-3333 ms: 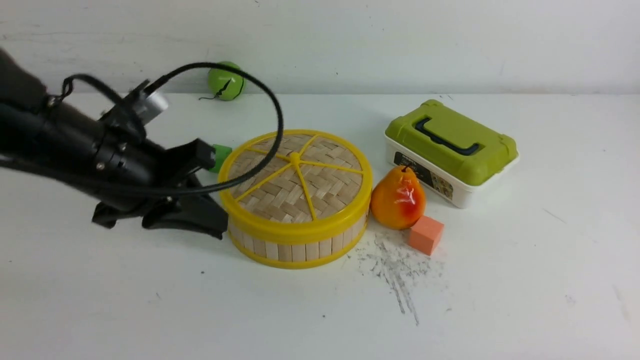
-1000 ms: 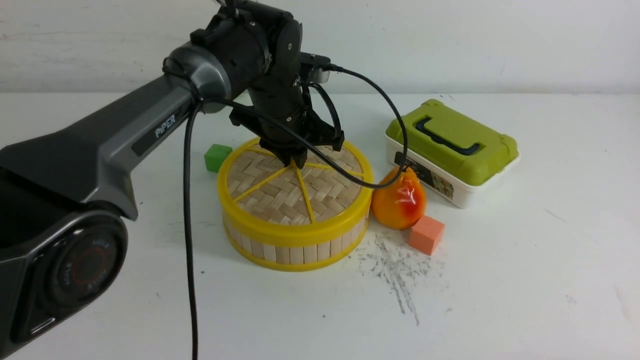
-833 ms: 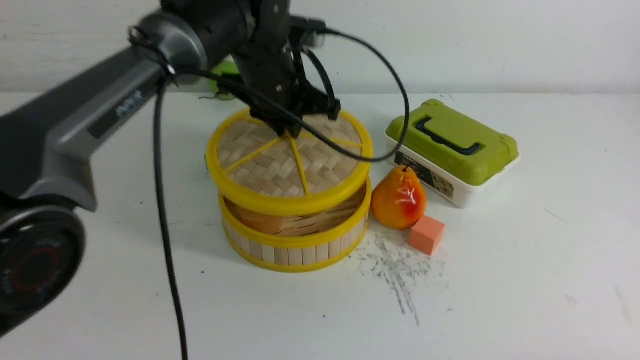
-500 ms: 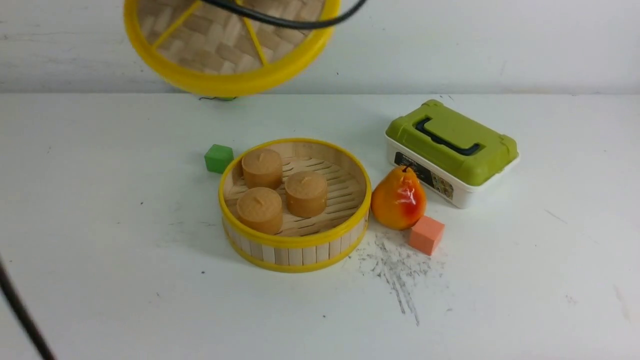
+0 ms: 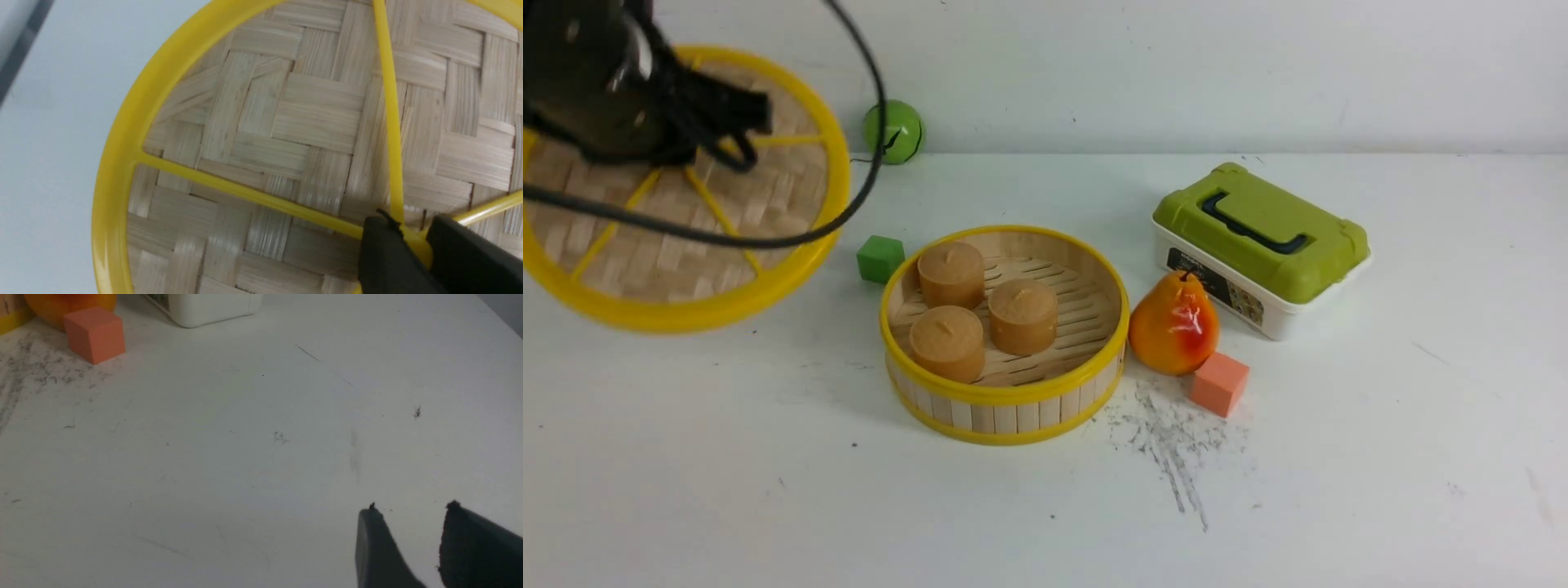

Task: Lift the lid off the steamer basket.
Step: Use the left arm to place the steamer lid on the table

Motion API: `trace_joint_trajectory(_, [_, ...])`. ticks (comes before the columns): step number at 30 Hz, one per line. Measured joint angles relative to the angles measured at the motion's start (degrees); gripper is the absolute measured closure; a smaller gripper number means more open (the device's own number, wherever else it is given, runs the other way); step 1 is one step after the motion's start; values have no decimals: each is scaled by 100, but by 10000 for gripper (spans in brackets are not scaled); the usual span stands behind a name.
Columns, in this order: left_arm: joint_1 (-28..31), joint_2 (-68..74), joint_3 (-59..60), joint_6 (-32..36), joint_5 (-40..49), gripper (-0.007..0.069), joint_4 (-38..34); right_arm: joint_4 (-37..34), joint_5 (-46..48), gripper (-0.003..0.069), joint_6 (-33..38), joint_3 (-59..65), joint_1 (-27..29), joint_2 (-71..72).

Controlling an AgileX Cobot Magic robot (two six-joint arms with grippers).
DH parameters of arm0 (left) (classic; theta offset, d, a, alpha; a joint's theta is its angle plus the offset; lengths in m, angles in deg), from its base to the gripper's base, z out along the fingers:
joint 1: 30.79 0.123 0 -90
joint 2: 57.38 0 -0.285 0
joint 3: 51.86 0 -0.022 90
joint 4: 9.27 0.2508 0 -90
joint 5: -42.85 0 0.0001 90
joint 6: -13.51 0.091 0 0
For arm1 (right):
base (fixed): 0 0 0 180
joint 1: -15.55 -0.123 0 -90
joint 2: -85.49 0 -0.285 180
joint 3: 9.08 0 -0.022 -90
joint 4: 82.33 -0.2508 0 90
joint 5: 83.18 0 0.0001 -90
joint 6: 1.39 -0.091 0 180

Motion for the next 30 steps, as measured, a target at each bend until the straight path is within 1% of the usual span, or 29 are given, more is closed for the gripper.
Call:
trace_joint_trajectory(3, [560,212,772,-430,-868,514,-206,0,0,419,0,0,0,0])
trace_joint_trajectory(5, [725,418,1032,-611,-1223,514,-322,0,0,419,0,0,0,0])
trace_joint_trajectory(7, [779,709,1157,-743,-1519,514,-425,0,0,419,0,0,0,0])
trace_joint_trajectory(8, [779,709,1157,-743,-1519,514,-440,0,0,419,0,0,0,0])
trace_joint_trajectory(9, [779,951,1170,-770,-1779,514,-514,0,0,419,0,0,0,0])
trace_joint_trajectory(12, [773,1267,1170,-789,-2178,514,-640,0,0,419,0,0,0,0])
trace_joint_trajectory(14, [773,1356,1170,-796,-2249,509,-664,0,0,419,0,0,0,0])
trace_joint_trajectory(17, [773,1488,1170,-796,-2281,439,-678,0,0,419,0,0,0,0])
trace_joint_trajectory(18, [773,1491,1170,-797,-2282,394,-684,0,0,419,0,0,0,0])
trace_joint_trajectory(21, [773,1474,1170,-808,-2213,292,-764,0,0,419,0,0,0,0])
trace_joint_trajectory(22, [773,1462,1170,-808,-2177,287,-776,0,0,419,0,0,0,0])
trace_joint_trajectory(23, [773,1378,1165,-808,-1968,259,-903,0,0,419,0,0,0,0])
trace_joint_trajectory(24, [773,1281,1165,-774,-1767,254,-971,0,0,419,0,0,0,0])
trace_joint_trajectory(26, [773,1013,1165,-536,-1344,270,-1052,0,0,419,0,0,0,0])
trace_joint_trajectory(28, [773,664,1165,-181,-1038,331,-1185,0,0,419,0,0,0,0])
trace_joint_trajectory(30, [773,19,1165,397,-820,463,-1596,0,0,419,0,0,0,0])
